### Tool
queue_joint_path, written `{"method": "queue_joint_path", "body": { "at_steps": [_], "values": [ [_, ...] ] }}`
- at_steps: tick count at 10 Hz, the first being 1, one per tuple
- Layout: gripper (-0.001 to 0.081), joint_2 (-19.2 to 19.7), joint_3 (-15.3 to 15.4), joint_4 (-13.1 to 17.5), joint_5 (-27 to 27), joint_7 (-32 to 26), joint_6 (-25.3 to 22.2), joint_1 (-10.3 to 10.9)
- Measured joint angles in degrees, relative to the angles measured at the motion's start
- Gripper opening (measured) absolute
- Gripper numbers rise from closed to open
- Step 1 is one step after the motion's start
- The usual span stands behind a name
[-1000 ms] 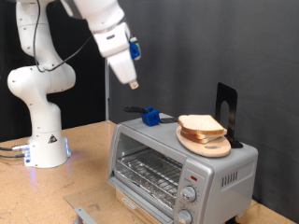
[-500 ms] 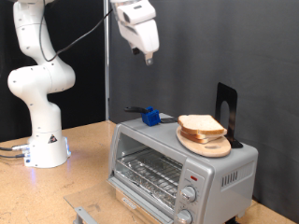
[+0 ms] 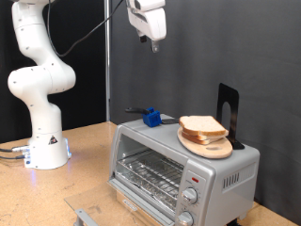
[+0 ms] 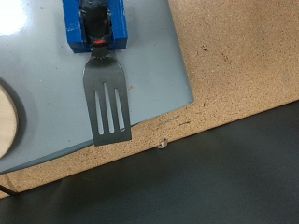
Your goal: Make a piece of toast with the oven
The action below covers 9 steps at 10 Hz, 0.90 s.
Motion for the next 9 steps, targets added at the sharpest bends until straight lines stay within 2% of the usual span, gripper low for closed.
{"method": "queue_joint_path", "body": {
  "at_steps": [2,5,6,8,9],
  "values": [
    [0.0808,-0.2,0.29,-1.66,-2.0,-3.0,3.33,0.0],
    [0.0808,-1.66,0.51,-5.99,-4.24,-7.62,7.36,0.01],
    [0.0808,-2.82,0.51,-7.38,-4.25,-8.22,8.38,0.01],
    [0.0808,-2.69,0.47,-7.64,-3.5,-8.13,8.79,0.01],
    [0.0808,-2.78,0.48,-8.77,-2.96,-8.24,10.78,0.02]
  ]
}}
